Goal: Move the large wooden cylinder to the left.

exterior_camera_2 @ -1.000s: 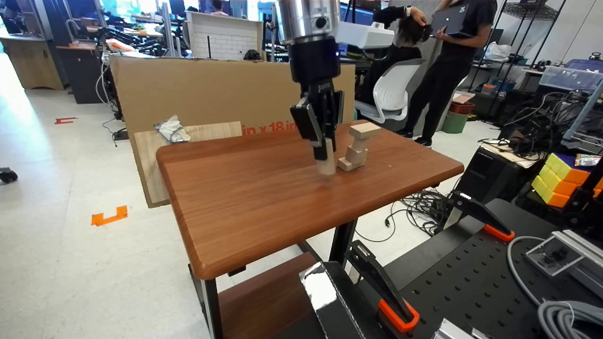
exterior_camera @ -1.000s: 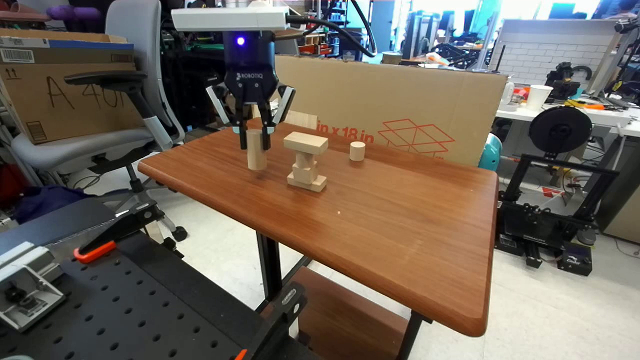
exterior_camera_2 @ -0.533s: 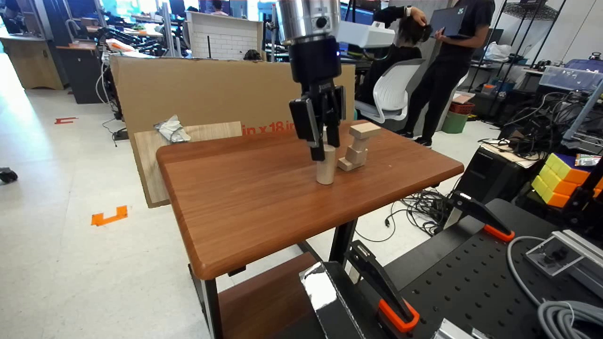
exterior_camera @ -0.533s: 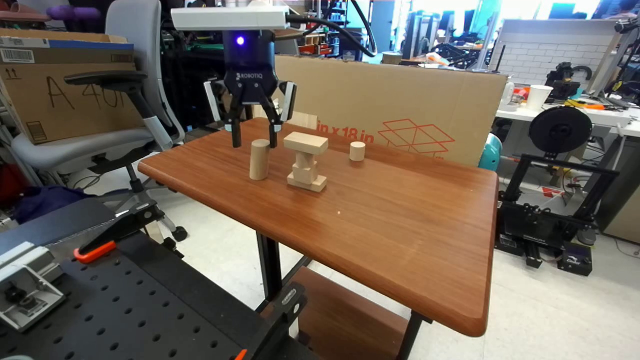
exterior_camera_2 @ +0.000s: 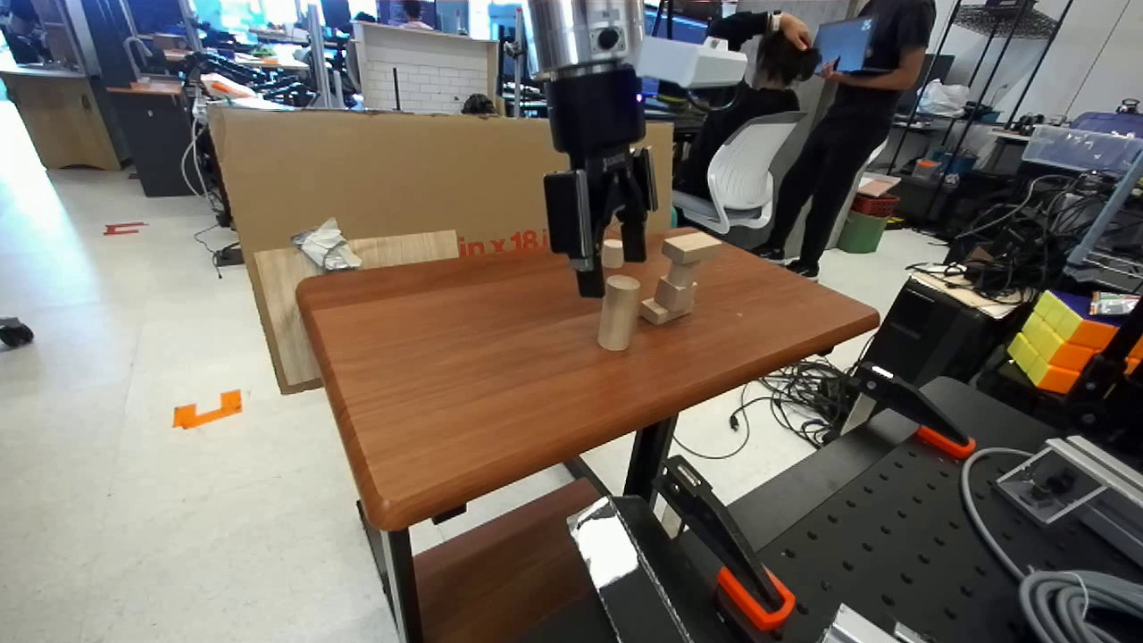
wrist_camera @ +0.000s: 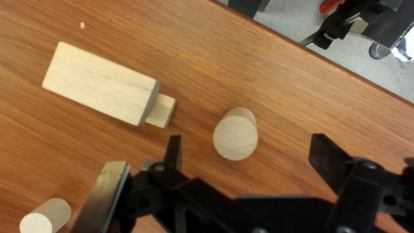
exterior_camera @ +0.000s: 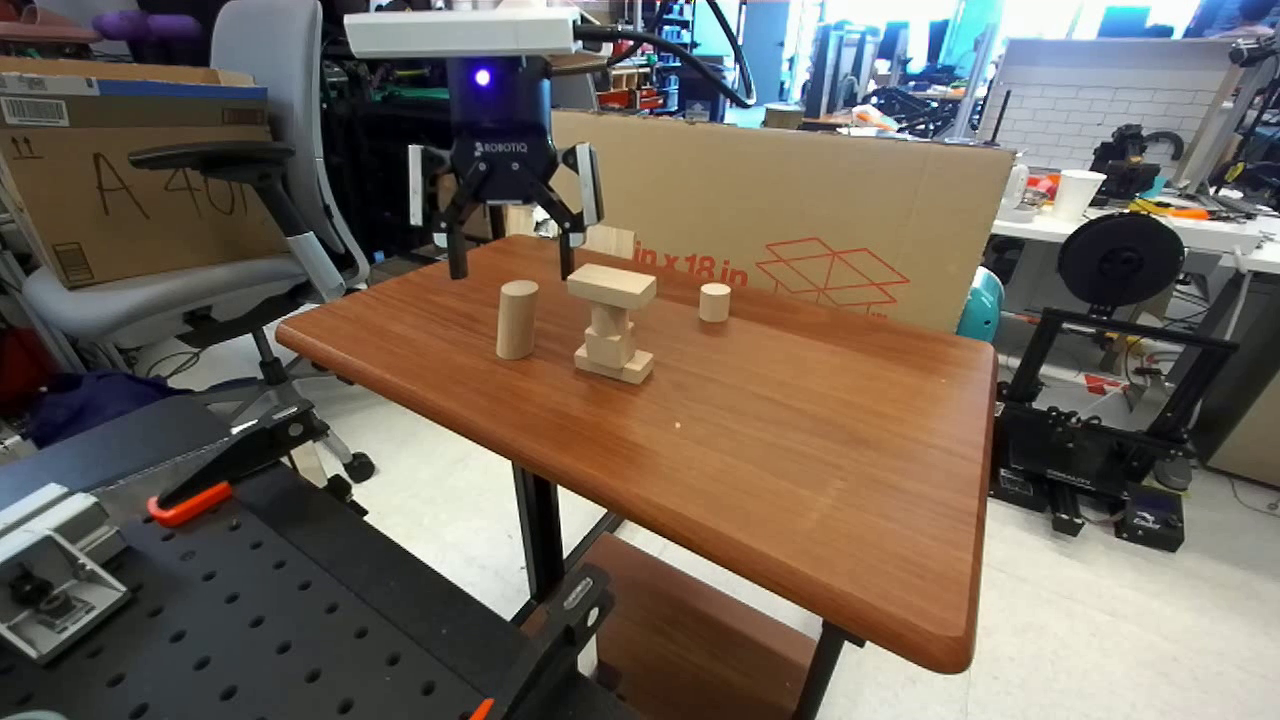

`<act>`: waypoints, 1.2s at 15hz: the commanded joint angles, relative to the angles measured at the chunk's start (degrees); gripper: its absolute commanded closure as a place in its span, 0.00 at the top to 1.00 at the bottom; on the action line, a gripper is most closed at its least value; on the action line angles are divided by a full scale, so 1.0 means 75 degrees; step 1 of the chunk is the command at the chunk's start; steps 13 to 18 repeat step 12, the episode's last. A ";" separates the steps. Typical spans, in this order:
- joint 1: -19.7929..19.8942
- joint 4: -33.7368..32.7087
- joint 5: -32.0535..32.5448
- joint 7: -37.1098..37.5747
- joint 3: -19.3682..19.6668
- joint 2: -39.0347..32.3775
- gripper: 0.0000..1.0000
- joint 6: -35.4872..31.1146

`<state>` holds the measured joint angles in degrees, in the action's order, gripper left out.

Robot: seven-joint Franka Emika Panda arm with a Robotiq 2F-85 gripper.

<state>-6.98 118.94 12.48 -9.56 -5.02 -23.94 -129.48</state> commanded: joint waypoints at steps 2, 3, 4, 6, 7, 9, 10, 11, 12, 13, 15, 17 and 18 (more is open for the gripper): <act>0.0024 0.0171 0.0059 -0.0007 -0.0028 0.0208 1.00 -0.0569; 0.0056 0.0193 -0.0018 -0.0055 -0.0059 0.0199 1.00 -0.0791; 0.0067 0.0211 -0.0063 -0.0039 -0.0066 0.0195 1.00 -0.0987; 0.0055 0.0316 -0.0193 0.0305 -0.0028 0.0218 1.00 -0.1551; 0.0088 0.0370 -0.0419 0.0491 -0.0062 0.0216 1.00 -0.1817; 0.0010 0.0115 -0.0357 0.0433 0.0002 0.0008 1.00 -0.1590; 0.0009 0.0131 -0.0383 0.0462 0.0002 0.0001 1.00 -0.1637; 0.0009 0.0131 -0.0382 0.0461 0.0002 -0.0007 1.00 -0.1633; 0.0009 0.0131 -0.0382 0.0461 0.0003 -0.0012 1.00 -0.1632; 0.0009 0.0131 -0.0382 0.0461 0.0003 -0.0012 1.00 -0.1632; 0.0009 0.0131 -0.0382 0.0461 0.0003 -0.0012 1.00 -0.1632; 0.0009 0.0131 -0.0382 0.0461 0.0003 -0.0012 1.00 -0.1632; 0.0009 0.0131 -0.0382 0.0461 0.0003 -0.0012 1.00 -0.1632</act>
